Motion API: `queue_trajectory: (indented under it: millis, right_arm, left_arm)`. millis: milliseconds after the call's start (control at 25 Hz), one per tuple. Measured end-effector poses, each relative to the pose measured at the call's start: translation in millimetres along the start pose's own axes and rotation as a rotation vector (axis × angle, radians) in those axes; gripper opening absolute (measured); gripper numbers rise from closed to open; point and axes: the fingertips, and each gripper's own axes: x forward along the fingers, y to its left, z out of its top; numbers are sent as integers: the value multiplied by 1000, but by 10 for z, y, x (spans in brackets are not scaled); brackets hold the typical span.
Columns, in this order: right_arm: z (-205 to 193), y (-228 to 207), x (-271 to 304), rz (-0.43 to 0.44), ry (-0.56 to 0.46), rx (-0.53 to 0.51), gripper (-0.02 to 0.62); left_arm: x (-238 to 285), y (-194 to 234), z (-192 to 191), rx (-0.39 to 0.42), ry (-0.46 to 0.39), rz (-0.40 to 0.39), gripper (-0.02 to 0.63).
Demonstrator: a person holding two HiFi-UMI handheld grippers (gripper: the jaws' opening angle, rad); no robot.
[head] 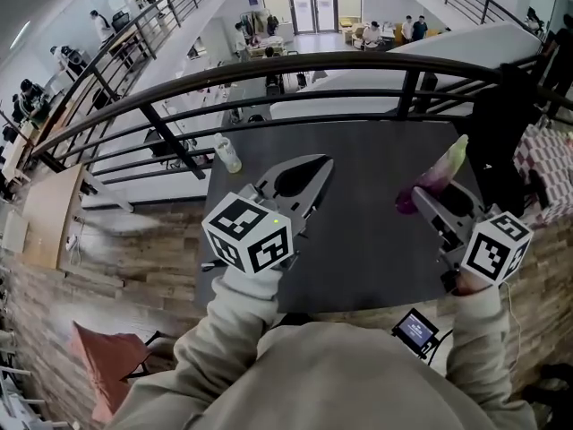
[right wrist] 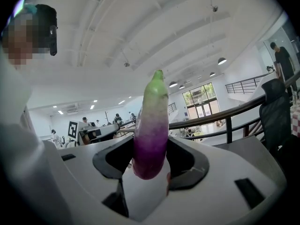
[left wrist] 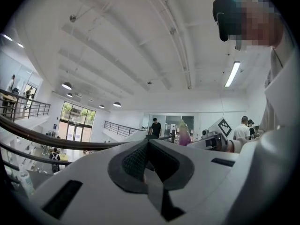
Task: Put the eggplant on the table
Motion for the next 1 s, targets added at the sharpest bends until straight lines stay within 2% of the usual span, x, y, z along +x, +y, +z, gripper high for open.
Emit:
queue_trajectory:
  millis: [480, 640, 1000]
  right_arm:
    - [97, -135, 293, -50, 13, 3, 229]
    - [185, -73, 579, -56, 42, 3, 229]
    - [127, -171, 1052, -122, 87, 13, 229]
  left_arm:
    - [262, 326, -32, -20, 9, -59, 3]
    - [283, 602, 31, -39, 18, -68, 3]
    - [97, 1076, -260, -49, 76, -65, 2]
